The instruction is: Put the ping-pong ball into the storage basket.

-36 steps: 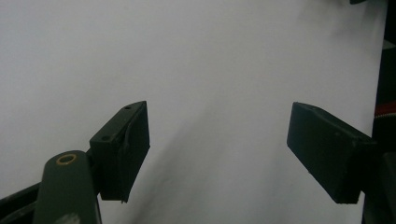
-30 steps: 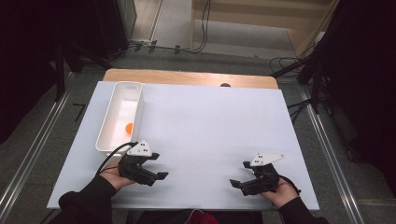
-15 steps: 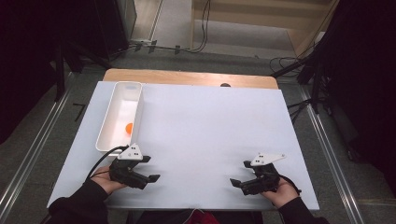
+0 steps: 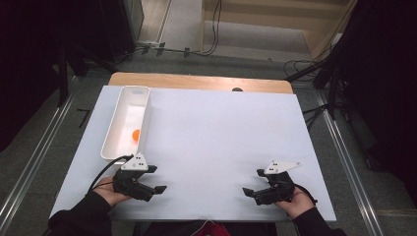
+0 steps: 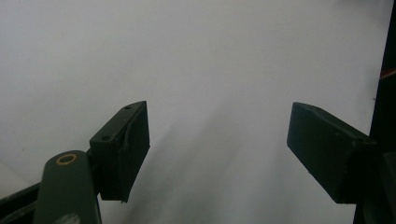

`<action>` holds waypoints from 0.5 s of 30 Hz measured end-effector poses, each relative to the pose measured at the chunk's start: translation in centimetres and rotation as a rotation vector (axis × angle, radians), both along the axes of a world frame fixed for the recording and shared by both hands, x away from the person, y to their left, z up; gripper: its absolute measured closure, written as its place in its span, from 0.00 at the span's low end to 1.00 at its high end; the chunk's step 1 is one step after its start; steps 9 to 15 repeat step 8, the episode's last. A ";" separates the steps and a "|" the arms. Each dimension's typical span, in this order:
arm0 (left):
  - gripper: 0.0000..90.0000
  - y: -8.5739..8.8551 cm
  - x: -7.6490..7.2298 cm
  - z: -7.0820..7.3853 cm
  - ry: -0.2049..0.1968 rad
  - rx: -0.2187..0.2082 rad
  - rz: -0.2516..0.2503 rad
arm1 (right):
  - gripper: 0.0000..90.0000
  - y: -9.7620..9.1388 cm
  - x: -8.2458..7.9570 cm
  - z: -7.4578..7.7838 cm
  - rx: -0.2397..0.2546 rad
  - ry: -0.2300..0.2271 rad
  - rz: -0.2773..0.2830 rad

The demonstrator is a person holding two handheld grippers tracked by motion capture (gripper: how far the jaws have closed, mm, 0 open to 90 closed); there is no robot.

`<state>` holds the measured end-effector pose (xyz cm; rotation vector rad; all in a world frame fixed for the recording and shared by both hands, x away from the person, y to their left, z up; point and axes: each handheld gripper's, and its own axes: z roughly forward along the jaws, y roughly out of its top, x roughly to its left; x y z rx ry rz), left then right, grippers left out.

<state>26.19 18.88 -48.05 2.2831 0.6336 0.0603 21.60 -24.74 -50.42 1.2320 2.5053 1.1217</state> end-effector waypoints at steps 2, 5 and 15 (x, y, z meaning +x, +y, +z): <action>0.24 0.0 0.0 0.0 0.001 -0.001 0.000 | 0.10 0.0 0.0 0.0 0.000 -0.002 -0.001; 0.24 0.0 0.0 0.0 0.000 0.002 -0.001 | 0.10 0.0 0.0 0.0 0.001 -0.002 0.001; 0.24 -0.1 0.0 -0.2 -0.006 0.015 -0.006 | 0.10 -0.1 0.0 0.0 -0.003 -0.006 -0.003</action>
